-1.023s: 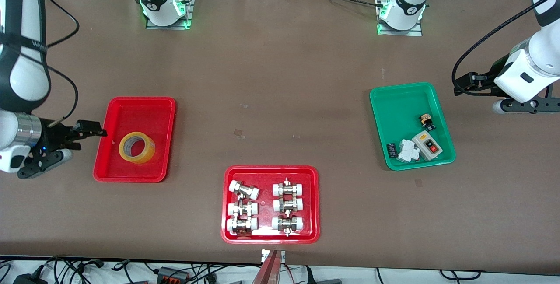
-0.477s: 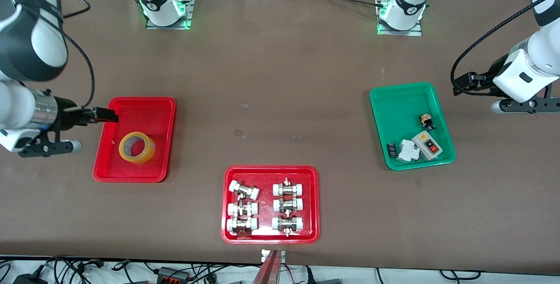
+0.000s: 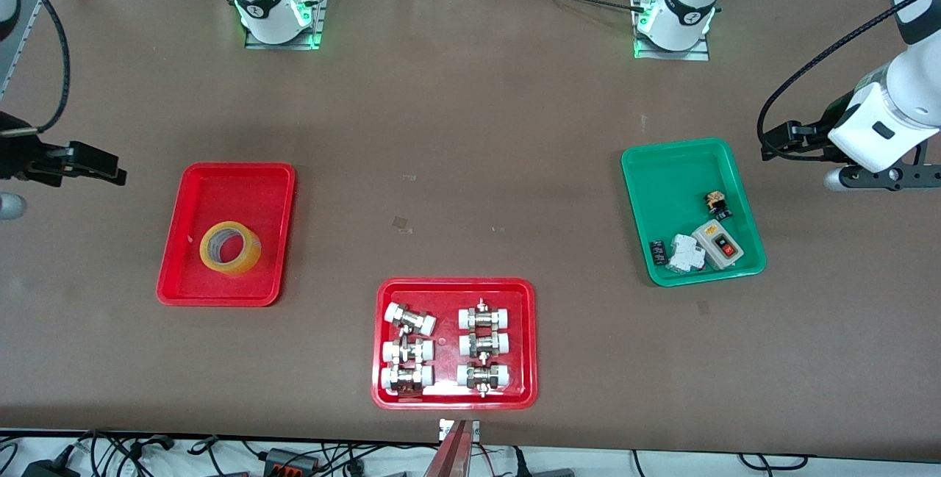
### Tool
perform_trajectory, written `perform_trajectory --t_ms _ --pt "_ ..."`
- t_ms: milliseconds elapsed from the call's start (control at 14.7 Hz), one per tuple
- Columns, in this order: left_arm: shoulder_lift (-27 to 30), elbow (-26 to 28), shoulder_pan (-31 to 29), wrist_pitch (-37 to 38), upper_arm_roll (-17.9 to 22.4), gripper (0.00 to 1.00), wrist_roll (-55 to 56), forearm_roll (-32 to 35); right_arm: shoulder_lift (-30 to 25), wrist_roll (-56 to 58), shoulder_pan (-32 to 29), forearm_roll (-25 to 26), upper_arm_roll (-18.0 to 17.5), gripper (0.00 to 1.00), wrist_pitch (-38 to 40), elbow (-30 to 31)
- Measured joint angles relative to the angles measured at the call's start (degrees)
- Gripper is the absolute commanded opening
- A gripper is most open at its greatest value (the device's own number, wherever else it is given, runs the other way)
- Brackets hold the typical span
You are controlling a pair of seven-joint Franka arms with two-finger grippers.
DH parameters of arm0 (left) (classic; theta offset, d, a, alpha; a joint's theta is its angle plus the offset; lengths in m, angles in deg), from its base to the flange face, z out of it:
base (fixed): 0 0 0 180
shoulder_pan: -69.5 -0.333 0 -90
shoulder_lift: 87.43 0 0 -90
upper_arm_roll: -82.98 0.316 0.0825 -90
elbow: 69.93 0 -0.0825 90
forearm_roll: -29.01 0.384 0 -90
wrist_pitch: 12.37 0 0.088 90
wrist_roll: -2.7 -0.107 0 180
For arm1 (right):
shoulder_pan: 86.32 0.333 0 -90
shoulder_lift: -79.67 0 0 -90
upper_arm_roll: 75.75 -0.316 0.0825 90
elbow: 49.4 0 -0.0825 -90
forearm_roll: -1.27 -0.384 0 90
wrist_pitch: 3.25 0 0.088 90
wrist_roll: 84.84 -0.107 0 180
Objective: Left arm passes tape to right arm into tray
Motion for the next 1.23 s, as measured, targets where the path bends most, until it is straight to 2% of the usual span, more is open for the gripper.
perform_trajectory --t_ms 205,477,1227 --pt "0.00 0.00 0.00 0.00 0.00 1.00 0.00 0.00 -0.24 -0.01 -3.43 0.25 -2.67 1.00 -4.27 0.31" --pt "0.00 0.00 0.00 0.00 0.00 1.00 0.00 0.00 -2.11 -0.06 -3.52 3.43 -4.10 1.00 -5.79 3.59" --pt "0.00 -0.01 0.00 0.00 0.00 1.00 0.00 0.00 -19.11 -0.06 -3.57 4.83 -4.27 1.00 -17.05 30.22"
